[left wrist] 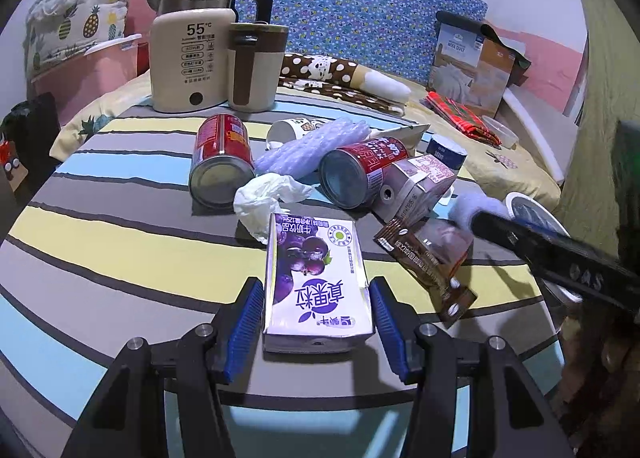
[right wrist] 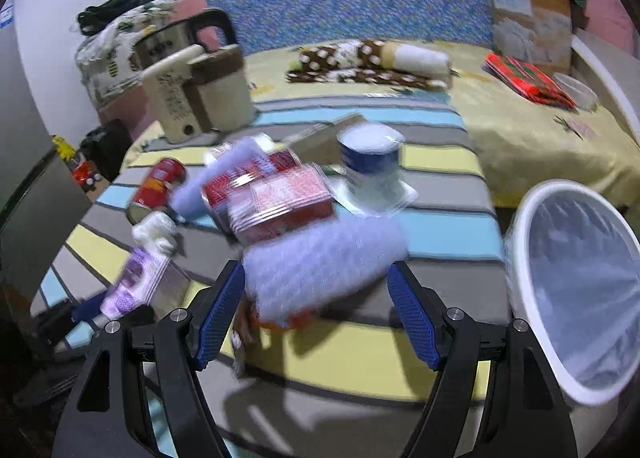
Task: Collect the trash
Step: 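Grasp the purple juice carton with the left gripper while the right grasps the white foam net, then carry the carton and foam net to the white bin and release both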
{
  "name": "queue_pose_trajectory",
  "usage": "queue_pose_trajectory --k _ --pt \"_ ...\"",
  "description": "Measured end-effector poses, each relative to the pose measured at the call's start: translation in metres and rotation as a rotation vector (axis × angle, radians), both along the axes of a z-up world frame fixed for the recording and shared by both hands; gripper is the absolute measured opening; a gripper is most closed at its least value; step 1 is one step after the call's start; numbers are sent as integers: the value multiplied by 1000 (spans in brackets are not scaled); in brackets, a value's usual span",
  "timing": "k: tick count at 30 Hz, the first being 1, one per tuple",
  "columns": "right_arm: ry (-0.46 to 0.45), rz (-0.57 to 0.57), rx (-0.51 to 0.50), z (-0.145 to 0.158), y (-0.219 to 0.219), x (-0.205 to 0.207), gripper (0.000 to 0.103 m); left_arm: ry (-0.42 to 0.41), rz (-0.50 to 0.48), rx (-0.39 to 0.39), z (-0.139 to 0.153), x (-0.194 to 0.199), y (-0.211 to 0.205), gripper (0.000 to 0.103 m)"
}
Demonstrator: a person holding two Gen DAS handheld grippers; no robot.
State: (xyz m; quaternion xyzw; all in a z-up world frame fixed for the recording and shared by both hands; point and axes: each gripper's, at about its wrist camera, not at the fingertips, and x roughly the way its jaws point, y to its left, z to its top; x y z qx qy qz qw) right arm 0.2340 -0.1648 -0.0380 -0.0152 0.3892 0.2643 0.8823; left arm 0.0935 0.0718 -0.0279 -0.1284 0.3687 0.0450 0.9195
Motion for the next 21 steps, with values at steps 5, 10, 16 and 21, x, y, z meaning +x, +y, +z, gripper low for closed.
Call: queue_pose_trajectory --k 5,10,16,21 --pt "39 -73 1 -7 -30 -1 75 -3 -5 -2 -1 -2 -2 55" --pt "52 -125 70 -2 -40 5 75 -4 -5 0 -1 -4 -7 55" --pt "125 -167 134 -14 -35 27 68 11 -1 7 -4 -1 -9 56" --pt "202 -177 231 -17 -39 29 67 10 0 9 -5 -2 -11 56"
